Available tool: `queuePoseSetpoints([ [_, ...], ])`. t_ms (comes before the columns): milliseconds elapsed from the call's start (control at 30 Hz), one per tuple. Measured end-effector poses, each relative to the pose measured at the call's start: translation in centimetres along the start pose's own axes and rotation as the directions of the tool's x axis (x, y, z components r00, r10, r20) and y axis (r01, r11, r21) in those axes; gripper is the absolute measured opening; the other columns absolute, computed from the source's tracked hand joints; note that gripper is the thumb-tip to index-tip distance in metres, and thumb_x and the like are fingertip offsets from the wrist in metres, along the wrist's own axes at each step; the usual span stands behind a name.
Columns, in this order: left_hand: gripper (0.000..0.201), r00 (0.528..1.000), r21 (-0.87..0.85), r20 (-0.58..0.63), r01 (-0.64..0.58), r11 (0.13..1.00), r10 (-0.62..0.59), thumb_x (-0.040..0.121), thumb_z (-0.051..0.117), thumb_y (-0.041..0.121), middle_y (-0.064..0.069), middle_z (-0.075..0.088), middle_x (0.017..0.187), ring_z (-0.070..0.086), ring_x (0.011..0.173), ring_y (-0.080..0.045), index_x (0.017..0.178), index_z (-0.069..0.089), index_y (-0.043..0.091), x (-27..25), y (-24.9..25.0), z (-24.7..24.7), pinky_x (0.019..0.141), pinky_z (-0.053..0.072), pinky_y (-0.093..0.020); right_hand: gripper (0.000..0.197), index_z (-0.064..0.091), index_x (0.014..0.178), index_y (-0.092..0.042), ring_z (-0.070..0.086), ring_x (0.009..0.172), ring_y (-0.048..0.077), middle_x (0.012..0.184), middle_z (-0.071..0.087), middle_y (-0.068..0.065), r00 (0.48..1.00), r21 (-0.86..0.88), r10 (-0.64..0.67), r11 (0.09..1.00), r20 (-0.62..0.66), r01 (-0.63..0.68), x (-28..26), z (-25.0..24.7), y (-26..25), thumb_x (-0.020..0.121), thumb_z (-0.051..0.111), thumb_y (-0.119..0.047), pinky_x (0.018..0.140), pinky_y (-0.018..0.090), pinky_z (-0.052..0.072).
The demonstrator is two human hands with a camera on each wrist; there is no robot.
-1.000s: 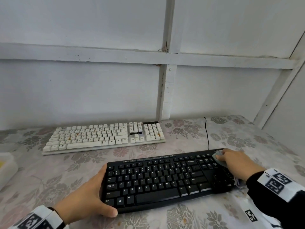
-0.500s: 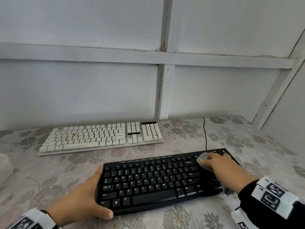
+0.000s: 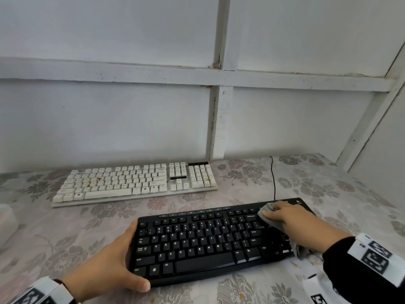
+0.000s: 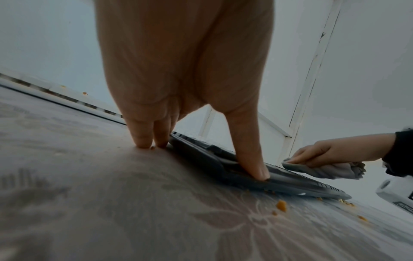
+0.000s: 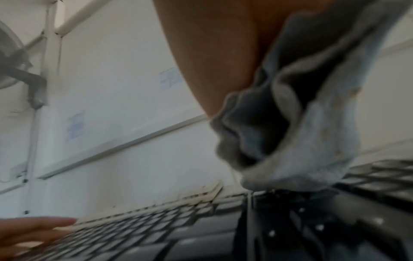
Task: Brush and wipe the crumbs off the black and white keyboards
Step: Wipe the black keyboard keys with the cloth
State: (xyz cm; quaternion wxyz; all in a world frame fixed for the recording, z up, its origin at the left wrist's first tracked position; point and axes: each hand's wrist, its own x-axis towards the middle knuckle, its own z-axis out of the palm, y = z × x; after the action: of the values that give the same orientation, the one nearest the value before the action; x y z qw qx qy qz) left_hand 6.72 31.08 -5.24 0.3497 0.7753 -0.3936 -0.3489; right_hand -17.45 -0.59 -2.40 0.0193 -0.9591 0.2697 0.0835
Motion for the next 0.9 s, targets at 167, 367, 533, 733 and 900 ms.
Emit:
queuePoseSetpoints([
  [167,0.105,1.0,-0.019,0.021,-0.014,1.0,0.014,0.048,0.09,0.029,0.052,0.04,0.115,0.043,0.112,0.021,0.111,0.017,0.07,0.0,-0.1,0.1,0.091,0.036,-0.01,0.034,0.053,0.129,-0.031,0.047,0.115,0.024,0.139,0.045,-0.003,0.995,0.013,0.094,0.996,-0.02,-0.093,-0.7,0.4,2.4,0.101,0.035,-0.024,0.099,0.034,0.036],
  [367,0.102,1.0,0.01,0.004,0.019,1.0,-0.019,0.05,0.088,0.026,0.038,0.045,0.114,0.045,0.111,0.013,0.106,0.015,0.068,-0.1,0.1,0.1,0.092,0.038,-0.014,0.037,0.057,0.099,-0.021,0.052,0.101,0.027,0.101,0.056,0.004,0.991,-0.227,0.117,0.965,-0.058,-0.127,-0.2,0.8,7.4,0.095,0.035,-0.051,0.078,0.033,0.033],
  [533,0.105,1.0,0.068,-0.006,-0.001,0.998,0.002,0.045,0.087,0.033,0.031,0.049,0.123,0.047,0.117,0.006,0.112,0.015,0.07,-0.2,0.3,0.1,0.103,0.039,-0.024,0.026,0.046,0.072,-0.019,0.058,0.087,0.019,0.084,0.049,-0.002,0.899,0.093,0.437,0.897,-0.03,-0.433,0.8,-1.5,5.5,0.098,0.042,-0.021,0.071,0.025,0.035],
  [733,0.097,1.0,0.05,-0.001,-0.011,0.999,0.011,0.05,0.087,0.026,0.028,0.051,0.119,0.049,0.114,0.006,0.107,0.02,0.069,-0.4,0.5,0.0,0.094,0.04,-0.017,0.026,0.063,0.102,-0.008,0.062,0.068,0.005,0.111,0.048,-0.01,0.999,0.314,0.029,0.949,-0.017,-0.022,1.5,-3.6,-6.2,0.099,0.042,-0.023,0.081,0.025,0.055],
  [900,0.098,1.0,0.052,-0.008,-0.021,0.998,0.021,0.05,0.087,0.025,0.024,0.054,0.122,0.05,0.113,0.007,0.114,0.025,0.064,-0.5,0.7,-0.1,0.097,0.042,-0.022,0.023,0.062,0.107,-0.005,0.049,0.106,0.015,0.129,0.05,0.004,0.916,0.217,-0.401,0.896,0.016,0.388,2.3,-3.5,-18.4,0.092,0.045,-0.002,0.106,0.038,0.034],
])
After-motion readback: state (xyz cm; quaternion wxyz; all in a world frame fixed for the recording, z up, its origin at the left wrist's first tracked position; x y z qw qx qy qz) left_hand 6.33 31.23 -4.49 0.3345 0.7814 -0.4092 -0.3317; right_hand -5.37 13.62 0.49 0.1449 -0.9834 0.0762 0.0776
